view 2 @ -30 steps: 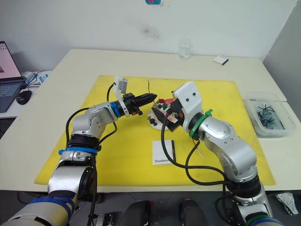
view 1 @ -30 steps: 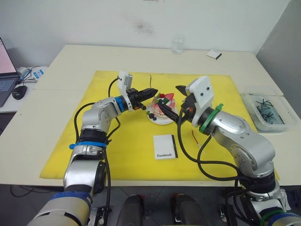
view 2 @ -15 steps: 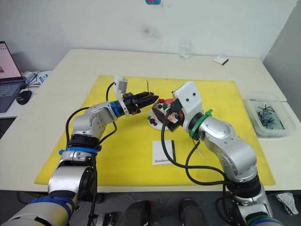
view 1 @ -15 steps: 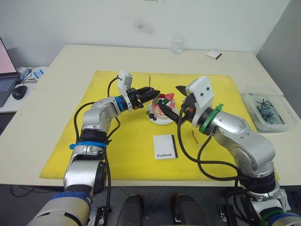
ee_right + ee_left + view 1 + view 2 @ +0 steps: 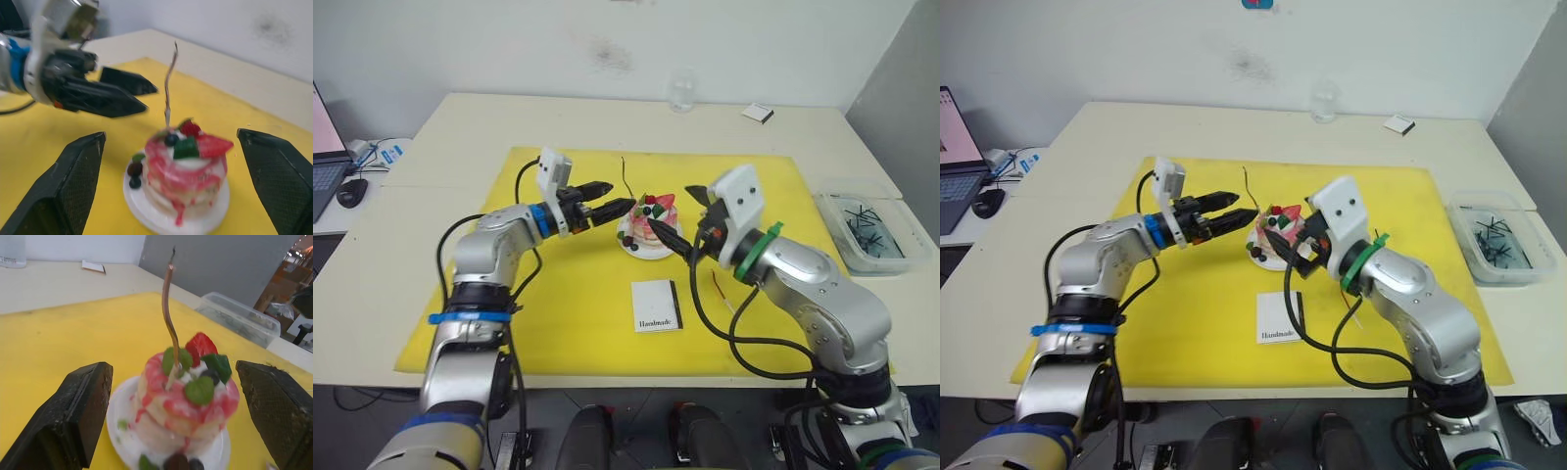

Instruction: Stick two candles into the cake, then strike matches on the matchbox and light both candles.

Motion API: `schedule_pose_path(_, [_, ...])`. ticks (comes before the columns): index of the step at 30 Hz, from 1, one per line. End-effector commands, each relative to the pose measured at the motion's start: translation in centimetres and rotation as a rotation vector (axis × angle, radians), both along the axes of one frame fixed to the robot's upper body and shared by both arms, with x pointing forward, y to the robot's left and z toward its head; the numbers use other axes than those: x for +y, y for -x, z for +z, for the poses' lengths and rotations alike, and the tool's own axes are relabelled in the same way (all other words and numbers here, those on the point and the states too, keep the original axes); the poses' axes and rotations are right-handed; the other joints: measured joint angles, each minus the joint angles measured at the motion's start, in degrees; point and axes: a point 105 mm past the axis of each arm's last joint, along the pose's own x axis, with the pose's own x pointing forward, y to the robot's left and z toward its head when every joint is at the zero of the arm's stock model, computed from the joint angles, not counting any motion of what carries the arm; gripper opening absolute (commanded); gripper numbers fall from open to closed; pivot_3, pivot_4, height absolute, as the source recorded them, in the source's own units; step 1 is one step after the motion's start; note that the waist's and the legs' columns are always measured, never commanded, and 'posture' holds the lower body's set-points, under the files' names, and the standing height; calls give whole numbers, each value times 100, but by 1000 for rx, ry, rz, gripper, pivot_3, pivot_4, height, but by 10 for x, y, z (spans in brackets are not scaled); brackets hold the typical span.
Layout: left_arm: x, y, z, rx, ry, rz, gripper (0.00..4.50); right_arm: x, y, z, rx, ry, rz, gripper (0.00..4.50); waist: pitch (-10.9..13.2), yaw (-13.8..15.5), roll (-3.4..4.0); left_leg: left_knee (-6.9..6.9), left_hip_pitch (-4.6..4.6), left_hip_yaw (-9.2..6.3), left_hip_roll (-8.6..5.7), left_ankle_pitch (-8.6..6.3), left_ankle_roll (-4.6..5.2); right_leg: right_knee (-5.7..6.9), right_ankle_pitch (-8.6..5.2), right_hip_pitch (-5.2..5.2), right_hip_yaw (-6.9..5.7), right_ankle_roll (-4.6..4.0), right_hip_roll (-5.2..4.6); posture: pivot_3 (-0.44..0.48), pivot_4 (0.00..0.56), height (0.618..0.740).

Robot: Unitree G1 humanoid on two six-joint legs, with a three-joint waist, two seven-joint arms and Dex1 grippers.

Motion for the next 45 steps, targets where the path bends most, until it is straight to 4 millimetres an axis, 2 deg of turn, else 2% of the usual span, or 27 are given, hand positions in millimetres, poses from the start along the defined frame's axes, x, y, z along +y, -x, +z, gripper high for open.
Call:
schedule_pose_path(1, [-5,32,16,-76,-78,-123,4473,-17,15,2,-9,3,9,4500,0,4,0,-1,0,-1,0,0,0,-1,0,0,1,0,-1,0,150,740])
schedule_pose_path(4, [-7,48,16,-95,-124,-170,4473,-30,22,-12,42,24,2,4500,0,15,0,1,4,-8,1,0,-1,0,-6,8,2,6,-5,0,150,740])
schedule_pose_path(8, [-23,83,15,-173,-195,-303,4473,-51,37,-48,153,84,-19,4500,-2,13,0,5,15,-7,2,1,0,-6,-4,23,6,2,-12,0,150,740])
schedule_pose_path(14, [-35,114,5,-231,-273,-431,4473,-64,46,-76,245,105,-55,4500,-3,-3,1,5,23,0,7,1,0,-4,-4,22,9,-2,-19,0,150,740])
schedule_pose_path(20, [-42,126,2,-266,-299,-503,4473,-66,47,-93,276,129,-83,4500,-4,1,1,6,24,0,5,2,0,-4,-8,23,9,-9,-8,0,150,740])
schedule_pose_path(28, [-47,123,1,-303,-315,-524,4473,-70,40,-106,299,174,-139,4500,-4,4,1,6,23,6,1,1,0,-9,-7,22,8,-4,-2,0,150,740])
schedule_pose_path(32, [-48,121,-2,-296,-301,-504,4500,-65,42,-110,321,155,-121,3257,-4,4,1,6,23,3,3,2,0,-8,-6,22,8,-4,0,0,150,740])
schedule_pose_path(41, [-50,125,-6,-292,-299,-512,4500,-69,42,-114,339,129,-153,45,-5,5,1,7,23,4,3,2,0,-8,-6,23,7,-3,0,0,150,740])
schedule_pose_path(45, [-52,126,-11,-287,-294,-515,4500,-80,44,-94,318,96,-160,45,-5,7,1,7,23,5,2,2,0,-8,-5,23,8,-3,0,0,150,740])
